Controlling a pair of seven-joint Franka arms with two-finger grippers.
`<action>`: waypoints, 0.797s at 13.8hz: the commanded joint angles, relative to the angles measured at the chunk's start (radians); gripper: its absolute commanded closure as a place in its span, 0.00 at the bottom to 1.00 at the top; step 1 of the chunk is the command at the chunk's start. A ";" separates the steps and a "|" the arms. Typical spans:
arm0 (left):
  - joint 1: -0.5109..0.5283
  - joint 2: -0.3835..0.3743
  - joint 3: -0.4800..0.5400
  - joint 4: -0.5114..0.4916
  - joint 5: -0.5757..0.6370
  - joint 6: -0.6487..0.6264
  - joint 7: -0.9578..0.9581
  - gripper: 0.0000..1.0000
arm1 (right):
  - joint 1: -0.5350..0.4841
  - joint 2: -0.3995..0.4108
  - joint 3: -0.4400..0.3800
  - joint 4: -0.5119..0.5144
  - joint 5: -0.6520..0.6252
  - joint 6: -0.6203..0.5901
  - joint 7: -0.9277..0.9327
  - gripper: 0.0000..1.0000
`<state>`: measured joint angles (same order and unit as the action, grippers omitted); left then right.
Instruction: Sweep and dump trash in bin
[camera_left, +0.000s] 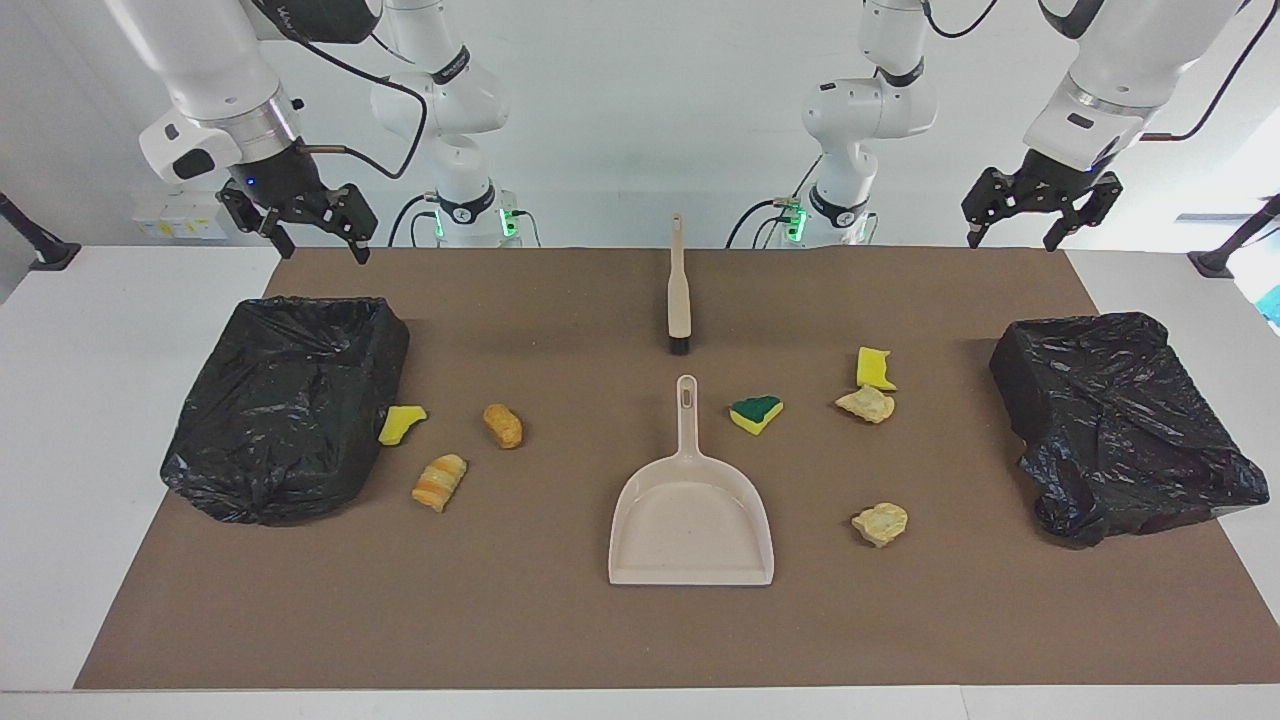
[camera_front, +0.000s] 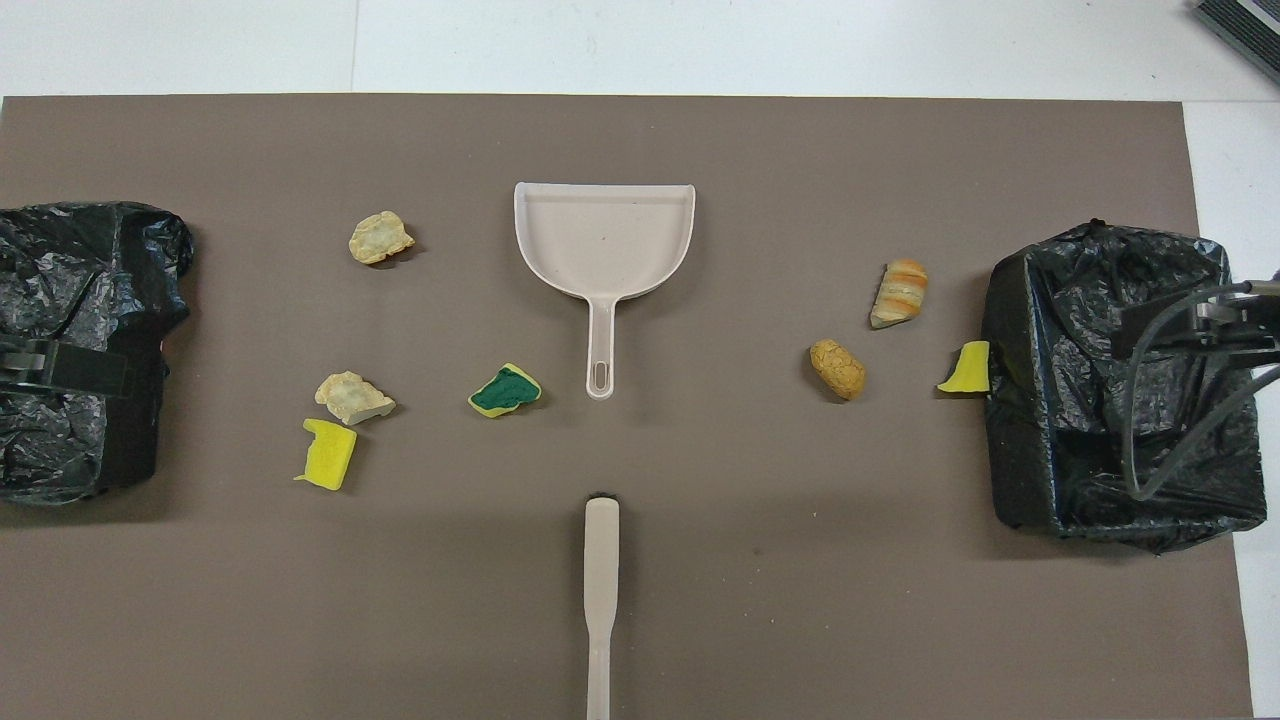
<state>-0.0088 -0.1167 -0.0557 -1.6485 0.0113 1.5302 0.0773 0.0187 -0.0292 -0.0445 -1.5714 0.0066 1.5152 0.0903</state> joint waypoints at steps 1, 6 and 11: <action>-0.013 -0.009 0.003 -0.002 0.002 -0.004 -0.010 0.00 | -0.006 -0.003 0.003 -0.009 0.010 0.022 -0.021 0.00; -0.023 -0.011 -0.006 -0.010 0.001 -0.005 -0.018 0.00 | -0.010 0.002 -0.006 -0.007 -0.007 0.025 -0.017 0.00; -0.128 -0.018 -0.007 -0.043 -0.002 -0.004 -0.128 0.00 | -0.008 -0.020 0.003 -0.024 -0.007 0.010 -0.050 0.00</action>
<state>-0.0807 -0.1166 -0.0738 -1.6608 0.0083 1.5294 0.0150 0.0201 -0.0287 -0.0427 -1.5716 0.0058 1.5149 0.0870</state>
